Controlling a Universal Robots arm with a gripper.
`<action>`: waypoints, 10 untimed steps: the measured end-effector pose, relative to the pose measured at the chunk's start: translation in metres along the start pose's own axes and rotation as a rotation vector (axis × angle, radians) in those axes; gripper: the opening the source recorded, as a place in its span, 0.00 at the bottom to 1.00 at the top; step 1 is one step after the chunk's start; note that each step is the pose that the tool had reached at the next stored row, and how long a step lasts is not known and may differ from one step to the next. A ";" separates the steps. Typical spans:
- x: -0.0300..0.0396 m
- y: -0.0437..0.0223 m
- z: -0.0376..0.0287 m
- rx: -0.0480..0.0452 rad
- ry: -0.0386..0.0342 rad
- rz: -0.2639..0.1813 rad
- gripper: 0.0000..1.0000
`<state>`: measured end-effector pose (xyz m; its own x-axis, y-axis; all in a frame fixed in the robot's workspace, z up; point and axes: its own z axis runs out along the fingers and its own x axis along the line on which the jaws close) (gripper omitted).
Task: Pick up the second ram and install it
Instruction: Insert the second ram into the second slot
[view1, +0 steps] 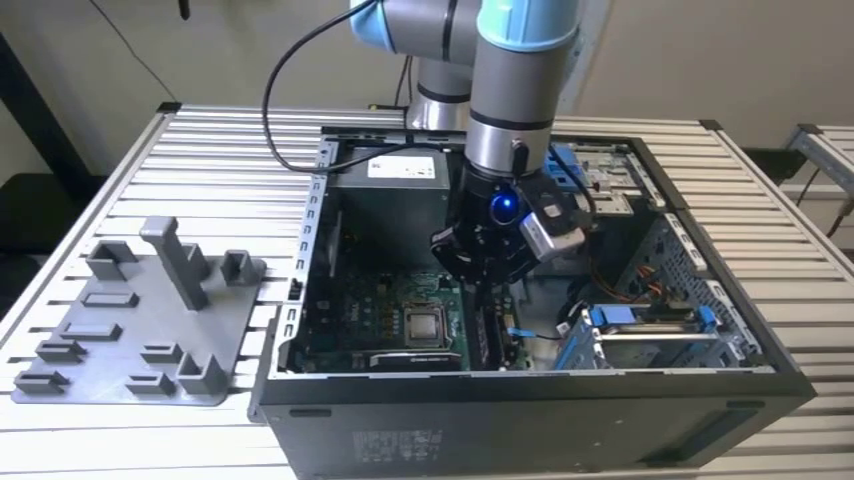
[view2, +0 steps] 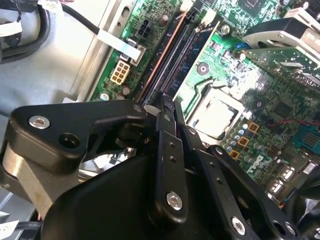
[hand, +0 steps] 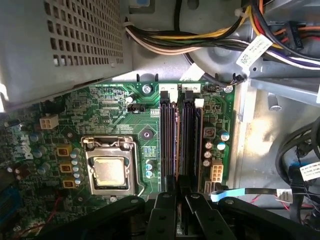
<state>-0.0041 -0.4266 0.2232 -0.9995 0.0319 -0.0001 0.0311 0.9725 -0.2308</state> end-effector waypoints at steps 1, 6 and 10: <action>0.0001 0.0000 0.0001 0.0001 -0.0001 0.000 0.14; 0.0015 0.0005 0.0020 -0.0002 -0.0015 0.000 0.14; 0.0021 0.0001 0.0026 0.0026 -0.0022 0.001 0.14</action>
<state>-0.0062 -0.4271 0.2207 -0.9995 0.0319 -0.0024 0.0316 0.9719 -0.2333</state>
